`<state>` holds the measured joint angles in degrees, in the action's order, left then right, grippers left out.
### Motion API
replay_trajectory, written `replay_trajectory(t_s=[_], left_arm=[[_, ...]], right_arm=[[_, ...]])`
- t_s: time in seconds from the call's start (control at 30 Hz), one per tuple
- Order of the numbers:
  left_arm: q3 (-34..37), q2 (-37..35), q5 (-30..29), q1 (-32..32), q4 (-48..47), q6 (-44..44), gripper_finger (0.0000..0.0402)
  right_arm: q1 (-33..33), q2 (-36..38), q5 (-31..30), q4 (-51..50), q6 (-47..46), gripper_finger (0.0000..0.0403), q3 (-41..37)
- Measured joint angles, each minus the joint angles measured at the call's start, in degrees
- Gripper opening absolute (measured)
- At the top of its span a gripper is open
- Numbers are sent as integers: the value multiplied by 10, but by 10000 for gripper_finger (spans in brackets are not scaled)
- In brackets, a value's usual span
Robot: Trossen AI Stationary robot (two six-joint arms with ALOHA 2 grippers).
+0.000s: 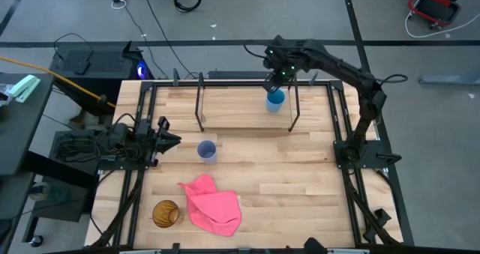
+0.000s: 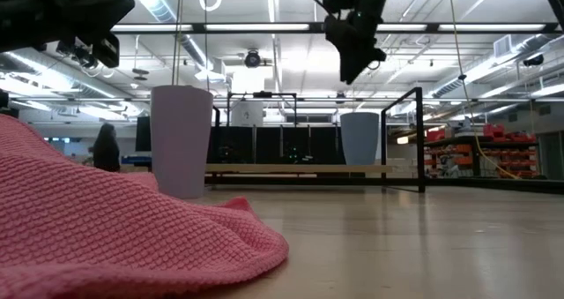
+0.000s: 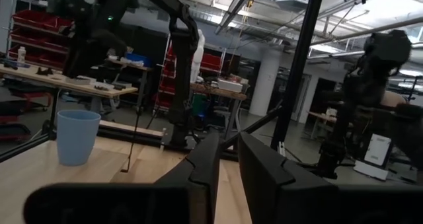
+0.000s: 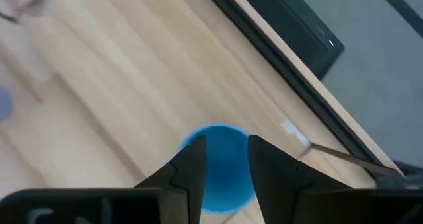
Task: Stack small to large cups/mugs on shelf
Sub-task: Put the purple cup on the shelf
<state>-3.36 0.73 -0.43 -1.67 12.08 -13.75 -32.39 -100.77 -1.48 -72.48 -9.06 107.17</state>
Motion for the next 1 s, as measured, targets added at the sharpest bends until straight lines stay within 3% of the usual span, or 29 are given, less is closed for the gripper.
replay_trajectory(t_s=[0.2,0.43,0.67,0.87,1.0], left_arm=[[0,0,0,0,6,4,64],[0,0,0,0,69,100,68],[0,3,0,0,128,87,69],[-3,59,0,-1,183,85,69],[-42,119,0,-1,157,85,69]], right_arm=[[62,0,1,13,1,119,15],[127,0,1,48,17,119,15],[172,0,1,88,47,119,15],[183,0,1,148,52,119,15],[183,0,1,162,52,119,15]])
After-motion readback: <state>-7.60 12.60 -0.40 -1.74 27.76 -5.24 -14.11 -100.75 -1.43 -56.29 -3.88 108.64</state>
